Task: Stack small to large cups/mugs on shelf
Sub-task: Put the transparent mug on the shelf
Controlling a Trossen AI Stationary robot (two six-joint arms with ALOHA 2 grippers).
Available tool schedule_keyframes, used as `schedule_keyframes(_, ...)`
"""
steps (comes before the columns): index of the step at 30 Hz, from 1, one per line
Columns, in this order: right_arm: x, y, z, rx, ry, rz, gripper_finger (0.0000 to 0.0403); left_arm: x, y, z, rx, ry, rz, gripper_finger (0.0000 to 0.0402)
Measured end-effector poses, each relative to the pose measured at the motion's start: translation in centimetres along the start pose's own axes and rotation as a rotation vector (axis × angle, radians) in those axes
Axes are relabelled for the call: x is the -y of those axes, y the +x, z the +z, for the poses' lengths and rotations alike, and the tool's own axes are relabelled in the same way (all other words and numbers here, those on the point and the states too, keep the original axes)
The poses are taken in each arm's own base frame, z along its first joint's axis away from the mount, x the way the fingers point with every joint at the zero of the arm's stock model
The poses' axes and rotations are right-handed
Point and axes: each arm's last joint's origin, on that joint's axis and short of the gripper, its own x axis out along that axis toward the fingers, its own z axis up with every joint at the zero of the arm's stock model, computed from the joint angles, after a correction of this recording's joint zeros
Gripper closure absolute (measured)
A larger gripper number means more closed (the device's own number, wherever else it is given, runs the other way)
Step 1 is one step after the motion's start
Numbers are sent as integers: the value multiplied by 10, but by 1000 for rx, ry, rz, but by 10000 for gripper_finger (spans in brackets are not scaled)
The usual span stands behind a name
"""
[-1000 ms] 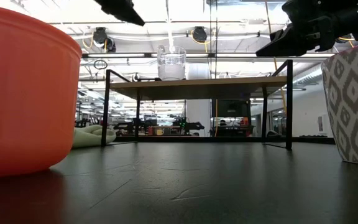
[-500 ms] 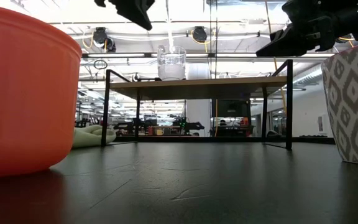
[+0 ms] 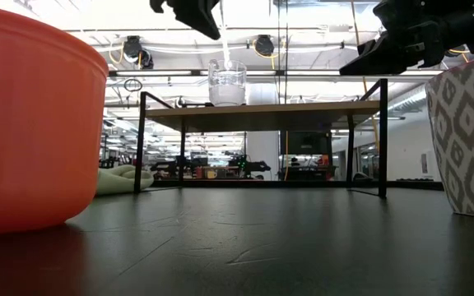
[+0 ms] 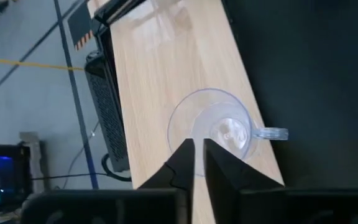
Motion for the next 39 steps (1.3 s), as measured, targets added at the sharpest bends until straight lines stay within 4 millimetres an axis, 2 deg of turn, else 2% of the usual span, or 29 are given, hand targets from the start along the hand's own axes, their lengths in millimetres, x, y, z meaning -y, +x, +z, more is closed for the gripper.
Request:
schedule_keyframes(6,0,0,0,-1,1,0,403,5,3,-4,-47,-1,-51,310)
schedule_keyframes(11,0,0,0,-1,0,0,403,8,3,-5,-62,26,-83,286)
schedule_keyframes(15,0,0,0,-1,-1,0,403,9,4,-5,-67,27,-96,284)
schedule_keyframes(26,0,0,0,-3,4,1,403,12,38,-8,-165,79,-169,284)
schedule_keyframes(39,3,0,-2,-14,11,-18,403,11,40,-9,-187,126,-150,284)
